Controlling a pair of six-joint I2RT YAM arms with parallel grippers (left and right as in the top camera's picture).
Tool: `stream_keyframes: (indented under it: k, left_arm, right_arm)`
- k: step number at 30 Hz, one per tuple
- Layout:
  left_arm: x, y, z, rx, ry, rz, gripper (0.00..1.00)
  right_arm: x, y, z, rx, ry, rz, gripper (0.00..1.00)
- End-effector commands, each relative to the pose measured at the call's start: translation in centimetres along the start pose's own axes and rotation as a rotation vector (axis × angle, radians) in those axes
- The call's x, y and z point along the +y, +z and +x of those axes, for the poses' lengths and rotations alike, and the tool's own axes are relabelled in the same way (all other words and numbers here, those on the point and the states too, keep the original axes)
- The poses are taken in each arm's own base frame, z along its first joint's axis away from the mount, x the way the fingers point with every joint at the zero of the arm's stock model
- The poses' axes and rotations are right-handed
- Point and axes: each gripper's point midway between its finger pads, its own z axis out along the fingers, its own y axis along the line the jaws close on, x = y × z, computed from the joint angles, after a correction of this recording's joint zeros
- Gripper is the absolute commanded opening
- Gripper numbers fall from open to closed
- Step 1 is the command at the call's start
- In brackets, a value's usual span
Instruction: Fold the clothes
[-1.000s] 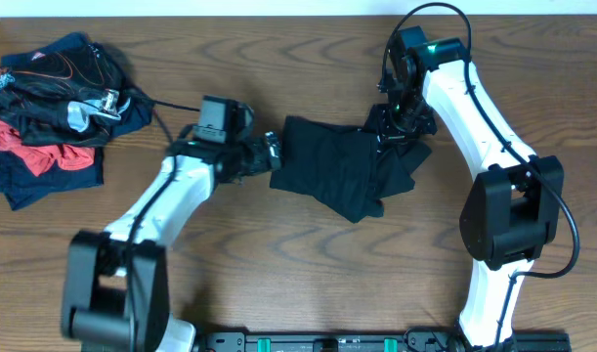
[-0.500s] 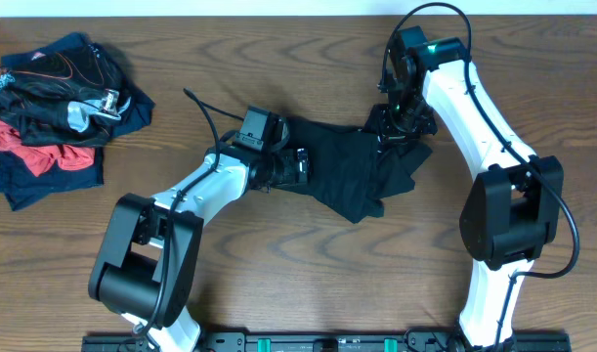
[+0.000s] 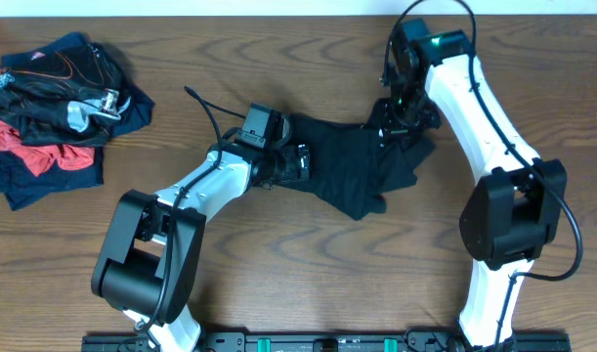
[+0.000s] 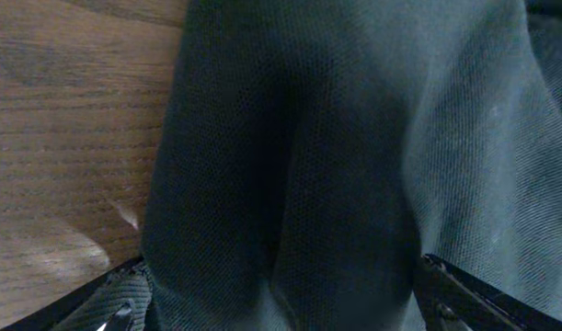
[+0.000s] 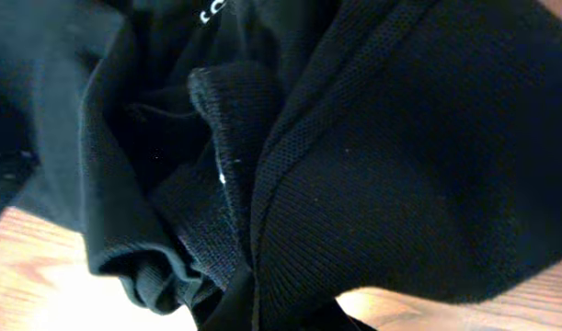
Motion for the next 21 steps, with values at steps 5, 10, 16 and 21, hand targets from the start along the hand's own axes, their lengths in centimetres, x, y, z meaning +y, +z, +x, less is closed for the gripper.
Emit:
stream_keyframes:
  k: [5,10,16,21]
  left_arm:
    - [2.5,1.5,1.1,0.033,-0.027,-0.089,0.93]
    - [2.6,1.5,1.0,0.033,-0.039,-0.093,0.93]
    - [3.7,1.3,1.1,0.022,-0.067,-0.157,0.93]
    - [4.4,1.2,0.9,0.004,-0.097,-0.194,0.93]
  right_arm:
    - [0.6,-4.6,-1.1,-0.108,-0.021,0.004,0.01]
    - [0.3,-5.0,-0.9,-0.106,-0.017,0.013,0.01]
    - [-1.4,-5.0,-0.8,-0.101,0.039,0.077,0.02]
    - [-1.6,-5.0,-0.6,-0.096,0.040,0.085,0.02]
